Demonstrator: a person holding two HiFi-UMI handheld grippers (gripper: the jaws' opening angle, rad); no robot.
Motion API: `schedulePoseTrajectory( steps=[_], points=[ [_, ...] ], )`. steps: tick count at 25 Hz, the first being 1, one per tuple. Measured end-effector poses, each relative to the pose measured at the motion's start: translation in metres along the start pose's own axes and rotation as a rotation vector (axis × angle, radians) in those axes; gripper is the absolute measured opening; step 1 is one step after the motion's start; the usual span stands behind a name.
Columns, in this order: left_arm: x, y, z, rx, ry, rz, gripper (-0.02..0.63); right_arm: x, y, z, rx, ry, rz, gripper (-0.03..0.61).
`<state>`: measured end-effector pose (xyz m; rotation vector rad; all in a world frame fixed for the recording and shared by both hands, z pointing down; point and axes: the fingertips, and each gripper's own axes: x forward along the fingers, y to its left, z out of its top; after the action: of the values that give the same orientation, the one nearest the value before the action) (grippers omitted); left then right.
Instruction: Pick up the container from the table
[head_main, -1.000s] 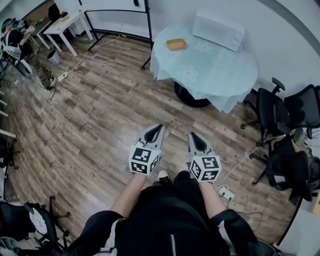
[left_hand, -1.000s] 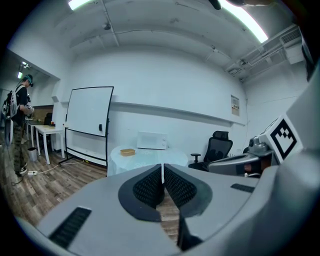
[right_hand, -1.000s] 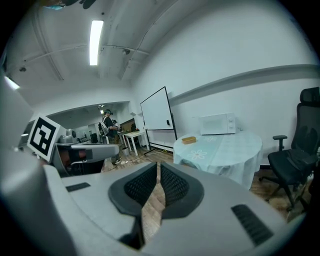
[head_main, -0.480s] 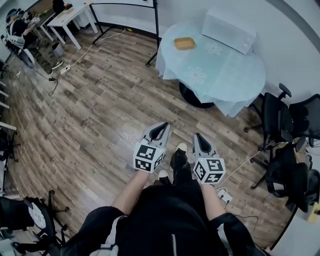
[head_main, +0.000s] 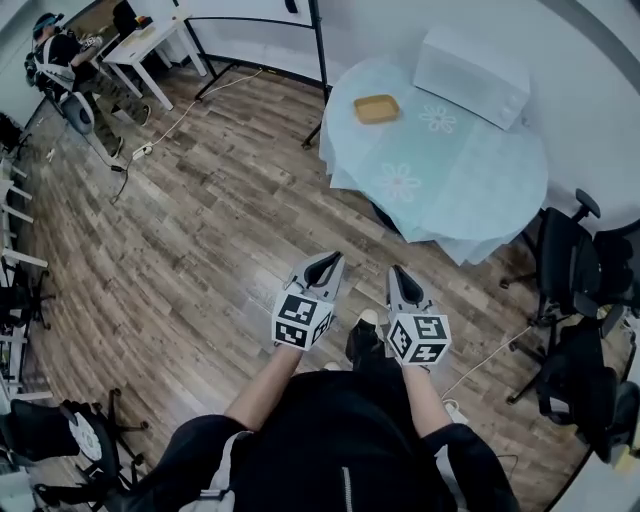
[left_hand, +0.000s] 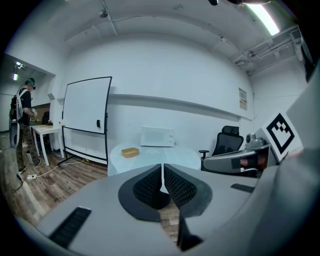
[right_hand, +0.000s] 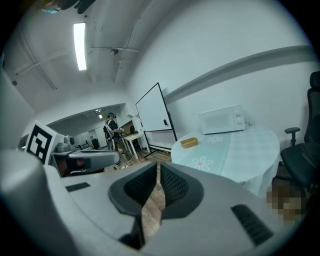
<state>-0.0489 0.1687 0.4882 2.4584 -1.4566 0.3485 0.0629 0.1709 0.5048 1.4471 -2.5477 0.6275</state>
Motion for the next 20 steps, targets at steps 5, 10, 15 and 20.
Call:
schedulePoseTrajectory(
  steps=[5, 10, 15, 20],
  points=[
    [0.042, 0.018, 0.026, 0.005, -0.001, 0.038, 0.026, 0.04, -0.03, 0.033, -0.006, -0.007, 0.034, 0.026],
    [0.082, 0.033, 0.045, -0.004, -0.007, 0.081, 0.026, 0.072, -0.055, 0.058, -0.025, -0.006, 0.078, 0.026],
    [0.111, 0.044, 0.055, -0.017, -0.01, 0.102, 0.026, 0.094, -0.072, 0.07, -0.039, 0.01, 0.104, 0.026],
    [0.133, 0.052, 0.058, -0.027, -0.001, 0.11, 0.026, 0.109, -0.088, 0.073, -0.026, 0.019, 0.108, 0.026]
  ],
)
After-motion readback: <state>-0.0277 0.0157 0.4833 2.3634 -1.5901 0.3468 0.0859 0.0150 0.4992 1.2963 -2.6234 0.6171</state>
